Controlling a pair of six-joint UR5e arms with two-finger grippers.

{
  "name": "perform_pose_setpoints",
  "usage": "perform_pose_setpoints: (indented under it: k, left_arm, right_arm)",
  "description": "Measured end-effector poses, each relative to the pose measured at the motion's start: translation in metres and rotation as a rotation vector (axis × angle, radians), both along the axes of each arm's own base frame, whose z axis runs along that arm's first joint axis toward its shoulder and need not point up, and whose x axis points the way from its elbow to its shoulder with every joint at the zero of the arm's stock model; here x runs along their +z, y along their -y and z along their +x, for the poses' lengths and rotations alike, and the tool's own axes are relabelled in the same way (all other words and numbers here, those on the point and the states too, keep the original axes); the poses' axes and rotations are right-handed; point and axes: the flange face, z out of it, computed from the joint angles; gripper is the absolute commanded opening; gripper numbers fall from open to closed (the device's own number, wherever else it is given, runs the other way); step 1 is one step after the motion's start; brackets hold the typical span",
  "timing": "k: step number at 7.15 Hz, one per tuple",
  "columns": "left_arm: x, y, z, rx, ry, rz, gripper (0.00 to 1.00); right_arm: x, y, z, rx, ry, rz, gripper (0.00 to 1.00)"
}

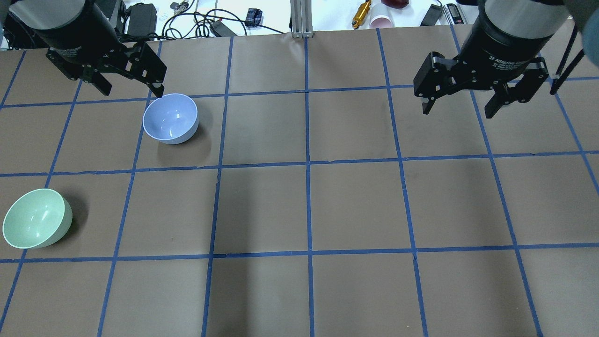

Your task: Stack green bowl on blue bowl

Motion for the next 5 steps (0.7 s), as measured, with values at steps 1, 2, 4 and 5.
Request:
perform_pose_setpoints:
  k: [1, 2, 4, 5]
  left_arm:
    - [-0.003, 0.001, 0.000, 0.001, -0.003, 0.005, 1.00]
    - [-0.004, 0.001, 0.000, 0.002, -0.003, 0.007, 1.00]
    - [-0.011, 0.004, 0.006, 0.003, 0.005, 0.021, 1.00]
    - [-0.020, 0.008, 0.024, 0.026, 0.013, 0.041, 1.00]
  right_arm:
    - [0.000, 0.000, 0.000, 0.000, 0.000, 0.001, 1.00]
    - [0.000, 0.000, 0.000, 0.000, 0.000, 0.000, 1.00]
    - [0.000, 0.000, 0.000, 0.000, 0.000, 0.000, 1.00]
    - [0.000, 0.000, 0.000, 0.000, 0.000, 0.000, 1.00]
